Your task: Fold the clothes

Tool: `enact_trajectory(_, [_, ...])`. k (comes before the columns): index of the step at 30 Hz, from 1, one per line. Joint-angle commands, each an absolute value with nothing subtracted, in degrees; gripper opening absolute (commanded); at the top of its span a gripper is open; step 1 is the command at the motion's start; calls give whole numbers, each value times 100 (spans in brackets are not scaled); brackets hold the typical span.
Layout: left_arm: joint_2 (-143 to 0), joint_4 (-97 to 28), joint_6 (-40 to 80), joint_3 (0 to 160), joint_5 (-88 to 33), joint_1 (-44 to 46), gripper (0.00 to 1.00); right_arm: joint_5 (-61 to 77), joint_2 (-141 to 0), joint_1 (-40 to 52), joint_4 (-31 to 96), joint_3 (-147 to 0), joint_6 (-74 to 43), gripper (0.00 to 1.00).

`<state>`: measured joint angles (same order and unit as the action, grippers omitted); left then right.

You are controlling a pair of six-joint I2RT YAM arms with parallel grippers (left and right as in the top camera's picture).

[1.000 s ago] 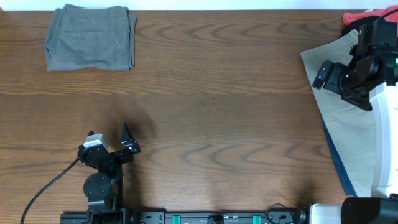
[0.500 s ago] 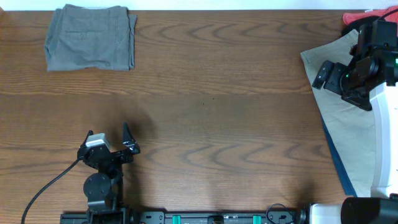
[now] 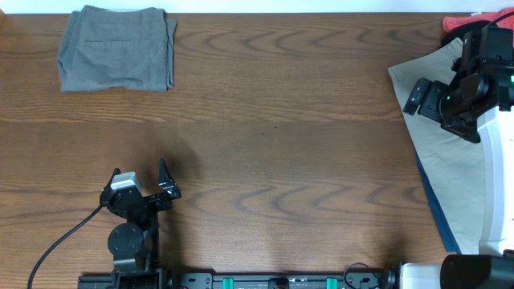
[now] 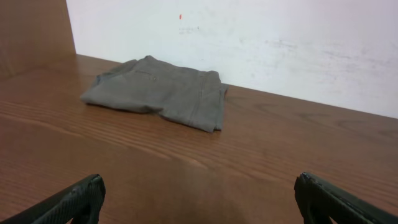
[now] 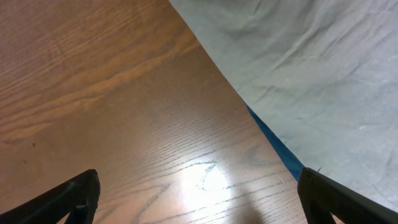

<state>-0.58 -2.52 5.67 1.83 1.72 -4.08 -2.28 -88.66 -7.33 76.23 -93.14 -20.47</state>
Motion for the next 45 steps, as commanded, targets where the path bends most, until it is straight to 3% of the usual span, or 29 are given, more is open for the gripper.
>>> enact_trajectory(1, [-23,-395,454,23,233,-405,98,-233,-8895,-753,7627,-9319,-2119,99])
enact_trajectory(11, [-23,-395,454,23,233,-405,98,-233,-8584,-648,7627,-9310,-2119,99])
enact_trajectory(26, [-23,-395,454,23,233,-405,98,-235,-6226,434,7634,-9310,-2117,99])
enact_trajectory(33, [-23,-395,454,23,233,-405,98,-399,-5271,495,7714,-9251,-1957,99])
enact_trajectory(39, [-23,-395,454,23,233,-405,98,-115,-4150,495,6622,-7977,-2143,99])
enact_trajectory(45, [-25,-395,454,23,233,-405,98,454,-2718,495,4362,-5417,-2141,99])
